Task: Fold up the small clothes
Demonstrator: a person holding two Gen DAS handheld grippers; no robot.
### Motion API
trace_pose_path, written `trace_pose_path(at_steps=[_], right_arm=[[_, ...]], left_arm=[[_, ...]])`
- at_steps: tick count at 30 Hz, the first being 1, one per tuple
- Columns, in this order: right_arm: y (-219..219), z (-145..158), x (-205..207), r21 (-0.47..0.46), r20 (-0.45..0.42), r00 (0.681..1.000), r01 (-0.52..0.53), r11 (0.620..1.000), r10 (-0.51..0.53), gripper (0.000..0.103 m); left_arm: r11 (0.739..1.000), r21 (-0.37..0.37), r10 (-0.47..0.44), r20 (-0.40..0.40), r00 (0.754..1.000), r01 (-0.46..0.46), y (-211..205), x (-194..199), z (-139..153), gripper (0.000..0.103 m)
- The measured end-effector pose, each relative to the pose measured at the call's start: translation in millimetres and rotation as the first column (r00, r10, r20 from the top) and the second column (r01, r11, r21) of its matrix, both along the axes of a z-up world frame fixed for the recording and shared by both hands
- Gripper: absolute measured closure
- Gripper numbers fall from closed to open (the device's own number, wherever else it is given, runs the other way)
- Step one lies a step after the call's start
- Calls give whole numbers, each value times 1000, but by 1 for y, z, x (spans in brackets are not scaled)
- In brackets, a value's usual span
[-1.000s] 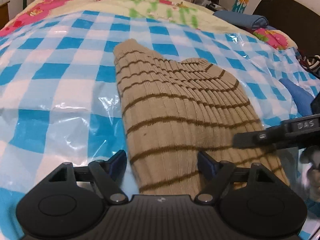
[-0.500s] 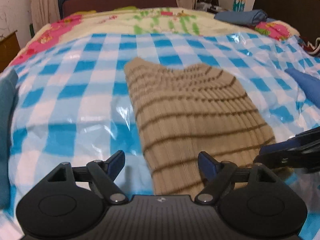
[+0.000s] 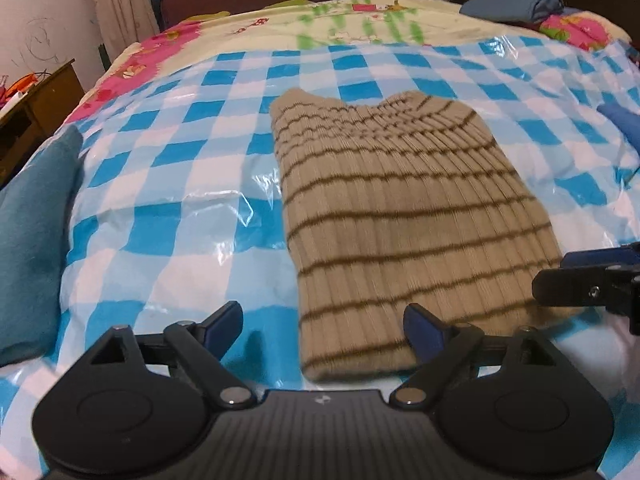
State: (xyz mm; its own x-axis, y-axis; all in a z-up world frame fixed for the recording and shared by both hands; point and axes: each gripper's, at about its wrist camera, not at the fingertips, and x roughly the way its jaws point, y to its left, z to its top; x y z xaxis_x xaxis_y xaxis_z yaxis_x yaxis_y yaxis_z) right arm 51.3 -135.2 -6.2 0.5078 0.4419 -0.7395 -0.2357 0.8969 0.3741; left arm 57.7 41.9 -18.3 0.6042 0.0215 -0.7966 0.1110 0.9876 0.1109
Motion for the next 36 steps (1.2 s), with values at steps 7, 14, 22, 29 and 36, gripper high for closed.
trace_pose_path(at_steps=[7, 14, 22, 29, 36], right_arm=[[0, -7, -23, -29, -5, 1000, 21, 999, -22, 57], [-8, -13, -28, -28, -22, 998, 59, 998, -60, 57], [-1, -16, -32, -57, -19, 998, 50, 997, -52, 56], [-2, -15, -33, -54, -22, 997, 68, 996, -69, 53], [-1, -15, -34, -54, -26, 997, 74, 996, -76, 53]], left_arm=[[1000, 21, 5, -20, 1000, -5, -16, -13, 0, 10], [999, -48, 12, -57, 998, -15, -19, -22, -7, 8], [999, -48, 4, -61, 998, -6, -23, -25, -6, 8], [998, -52, 15, -56, 998, -18, -22, -28, -6, 8], [998, -58, 23, -59, 998, -27, -21, -28, -6, 8]])
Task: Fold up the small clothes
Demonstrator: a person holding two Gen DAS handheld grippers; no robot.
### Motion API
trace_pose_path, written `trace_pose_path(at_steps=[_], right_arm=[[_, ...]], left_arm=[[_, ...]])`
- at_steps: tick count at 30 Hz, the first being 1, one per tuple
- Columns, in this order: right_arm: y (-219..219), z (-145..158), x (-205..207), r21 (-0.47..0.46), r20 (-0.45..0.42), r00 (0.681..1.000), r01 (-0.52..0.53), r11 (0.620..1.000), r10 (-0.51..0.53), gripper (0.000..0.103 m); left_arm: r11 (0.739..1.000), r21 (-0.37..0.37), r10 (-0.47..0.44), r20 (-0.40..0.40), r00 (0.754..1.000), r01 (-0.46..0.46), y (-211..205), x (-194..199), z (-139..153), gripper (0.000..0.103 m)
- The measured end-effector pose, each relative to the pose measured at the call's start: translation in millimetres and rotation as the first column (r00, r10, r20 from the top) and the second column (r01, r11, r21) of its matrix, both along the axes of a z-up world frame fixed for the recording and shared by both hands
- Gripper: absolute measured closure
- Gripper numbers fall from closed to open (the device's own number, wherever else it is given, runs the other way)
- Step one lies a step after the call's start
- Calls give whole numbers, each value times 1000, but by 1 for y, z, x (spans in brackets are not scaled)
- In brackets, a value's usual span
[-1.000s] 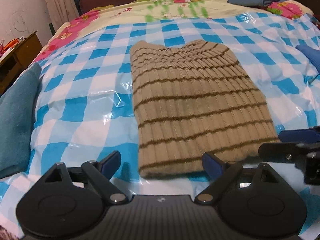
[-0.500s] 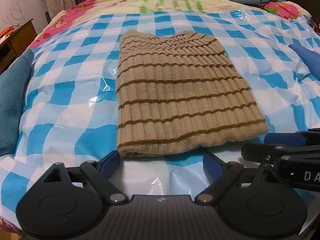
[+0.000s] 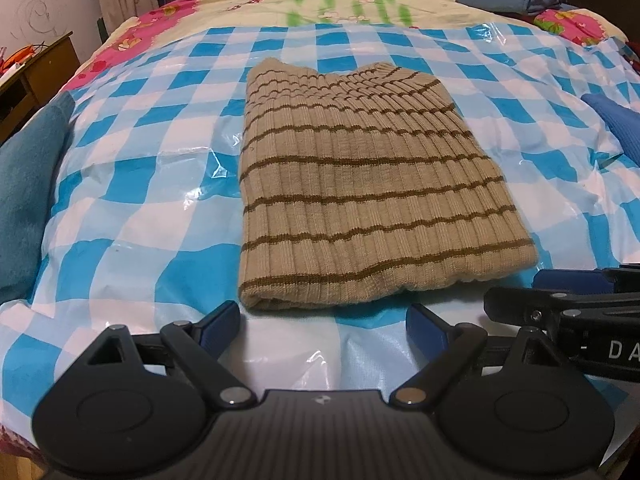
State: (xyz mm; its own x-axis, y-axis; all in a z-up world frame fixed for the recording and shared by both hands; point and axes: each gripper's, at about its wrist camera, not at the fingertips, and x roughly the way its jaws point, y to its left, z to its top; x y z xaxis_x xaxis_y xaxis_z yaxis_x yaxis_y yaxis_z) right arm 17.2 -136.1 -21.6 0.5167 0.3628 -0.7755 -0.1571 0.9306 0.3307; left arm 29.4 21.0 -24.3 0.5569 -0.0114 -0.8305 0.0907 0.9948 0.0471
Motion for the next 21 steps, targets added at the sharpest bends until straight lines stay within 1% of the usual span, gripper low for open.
trace_pose_path(at_steps=[14, 17, 21], right_arm=[[-1, 1, -2, -5, 7, 1000, 8, 1000, -8, 52], [-2, 2, -3, -7, 10, 1000, 13, 1000, -13, 48], [-2, 3, -4, -20, 19, 1000, 18, 1000, -18, 48]], left_arm=[[1000, -12, 16, -9, 1000, -17, 1, -1, 0, 8], [1000, -21, 20, -10, 1000, -20, 2, -1, 1, 8], [999, -36, 26, -12, 1000, -26, 3, -1, 2, 8]])
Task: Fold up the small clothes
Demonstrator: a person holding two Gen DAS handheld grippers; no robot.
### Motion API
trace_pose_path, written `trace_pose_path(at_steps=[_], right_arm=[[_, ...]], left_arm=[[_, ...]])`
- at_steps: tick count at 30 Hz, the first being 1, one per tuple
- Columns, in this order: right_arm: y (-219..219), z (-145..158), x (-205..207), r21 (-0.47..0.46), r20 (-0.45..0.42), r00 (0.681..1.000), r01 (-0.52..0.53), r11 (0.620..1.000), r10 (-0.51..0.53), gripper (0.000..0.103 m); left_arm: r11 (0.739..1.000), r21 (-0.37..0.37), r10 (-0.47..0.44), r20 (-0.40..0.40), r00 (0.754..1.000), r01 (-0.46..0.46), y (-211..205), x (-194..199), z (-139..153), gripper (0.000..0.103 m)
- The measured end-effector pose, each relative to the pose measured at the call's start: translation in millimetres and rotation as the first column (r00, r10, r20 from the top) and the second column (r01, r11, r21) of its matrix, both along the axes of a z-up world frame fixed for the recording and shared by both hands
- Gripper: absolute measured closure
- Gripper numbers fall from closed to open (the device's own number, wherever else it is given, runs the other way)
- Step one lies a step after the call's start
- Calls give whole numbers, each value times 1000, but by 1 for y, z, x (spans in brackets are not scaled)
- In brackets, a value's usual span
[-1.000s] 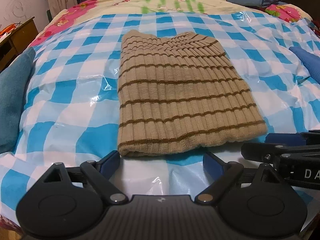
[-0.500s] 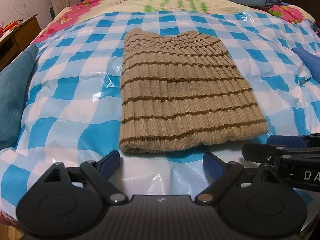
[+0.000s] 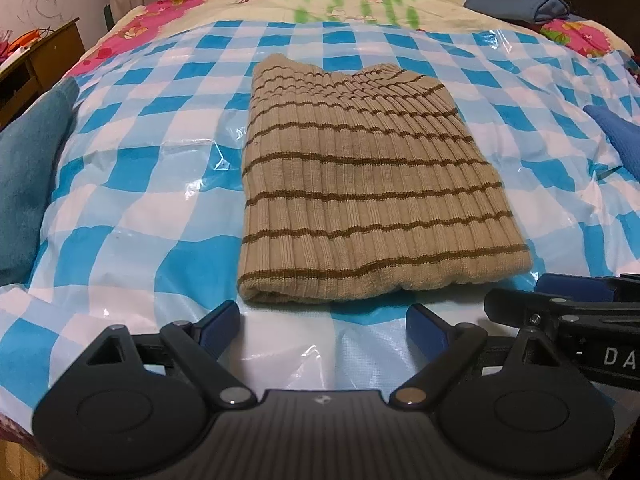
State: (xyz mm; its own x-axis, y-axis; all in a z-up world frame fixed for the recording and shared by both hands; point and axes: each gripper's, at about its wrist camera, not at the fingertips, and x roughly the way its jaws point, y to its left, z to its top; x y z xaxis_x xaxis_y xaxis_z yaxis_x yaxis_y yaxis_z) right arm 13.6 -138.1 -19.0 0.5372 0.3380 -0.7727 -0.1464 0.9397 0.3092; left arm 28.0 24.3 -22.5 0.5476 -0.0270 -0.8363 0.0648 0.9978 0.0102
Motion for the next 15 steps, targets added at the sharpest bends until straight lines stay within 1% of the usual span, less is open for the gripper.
trace_pose_path(at_steps=[15], right_arm=[[-1, -5, -1, -53, -6, 1000, 14, 998, -15, 47]], left_arm=[[1000, 11, 11, -2, 1000, -11, -2, -3, 3, 8]])
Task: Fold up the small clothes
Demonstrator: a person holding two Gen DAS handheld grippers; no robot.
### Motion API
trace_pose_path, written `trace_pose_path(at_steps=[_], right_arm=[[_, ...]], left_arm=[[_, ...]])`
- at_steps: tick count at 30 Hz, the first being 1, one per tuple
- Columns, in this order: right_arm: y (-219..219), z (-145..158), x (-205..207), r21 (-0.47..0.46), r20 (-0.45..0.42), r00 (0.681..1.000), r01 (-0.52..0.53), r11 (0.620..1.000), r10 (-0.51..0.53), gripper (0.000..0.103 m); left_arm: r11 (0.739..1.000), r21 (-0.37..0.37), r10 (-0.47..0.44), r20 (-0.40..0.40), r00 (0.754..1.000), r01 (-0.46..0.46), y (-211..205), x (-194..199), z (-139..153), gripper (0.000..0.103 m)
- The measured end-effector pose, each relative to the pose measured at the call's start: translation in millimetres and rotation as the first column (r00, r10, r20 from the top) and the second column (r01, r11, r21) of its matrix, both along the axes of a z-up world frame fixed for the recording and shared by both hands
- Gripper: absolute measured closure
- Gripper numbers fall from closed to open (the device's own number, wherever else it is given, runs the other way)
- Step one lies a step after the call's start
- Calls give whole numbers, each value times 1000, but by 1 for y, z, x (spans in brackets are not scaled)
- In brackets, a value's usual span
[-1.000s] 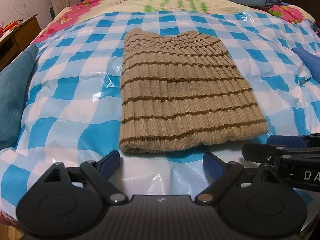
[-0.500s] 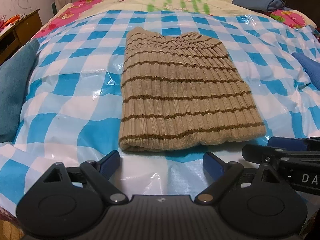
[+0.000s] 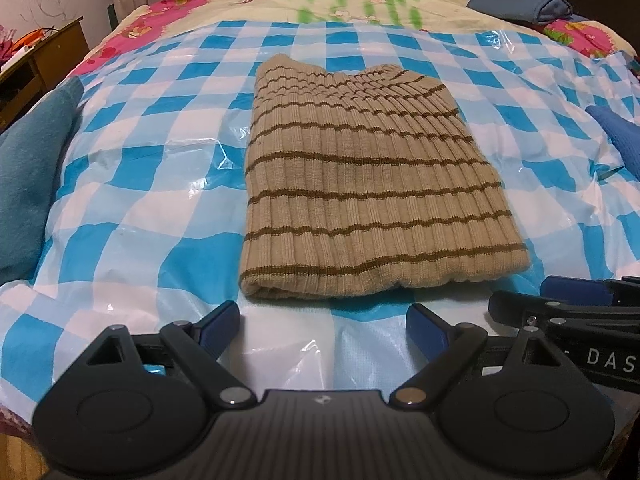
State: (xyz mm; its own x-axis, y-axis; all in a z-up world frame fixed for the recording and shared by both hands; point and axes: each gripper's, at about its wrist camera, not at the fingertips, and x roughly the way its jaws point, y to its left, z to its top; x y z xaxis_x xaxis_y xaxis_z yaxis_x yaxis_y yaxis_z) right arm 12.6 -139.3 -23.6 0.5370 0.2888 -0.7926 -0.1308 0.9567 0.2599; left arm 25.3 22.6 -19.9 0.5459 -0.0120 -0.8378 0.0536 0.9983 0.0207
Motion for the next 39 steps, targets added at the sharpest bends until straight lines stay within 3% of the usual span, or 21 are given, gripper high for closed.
trace_pose_path(at_steps=[12, 34, 39], right_arm=[[0, 0, 0, -29, -6, 1000, 12, 1000, -12, 40], [-2, 0, 0, -24, -16, 1000, 17, 1000, -17, 39], [-2, 1, -1, -14, -13, 1000, 26, 1000, -27, 33]], left_arm=[[1000, 21, 9, -14, 1000, -9, -1, -1, 1, 8], [1000, 21, 14, -16, 1000, -13, 0, -1, 2, 8], [1000, 20, 22, -9, 1000, -22, 0, -1, 2, 8]])
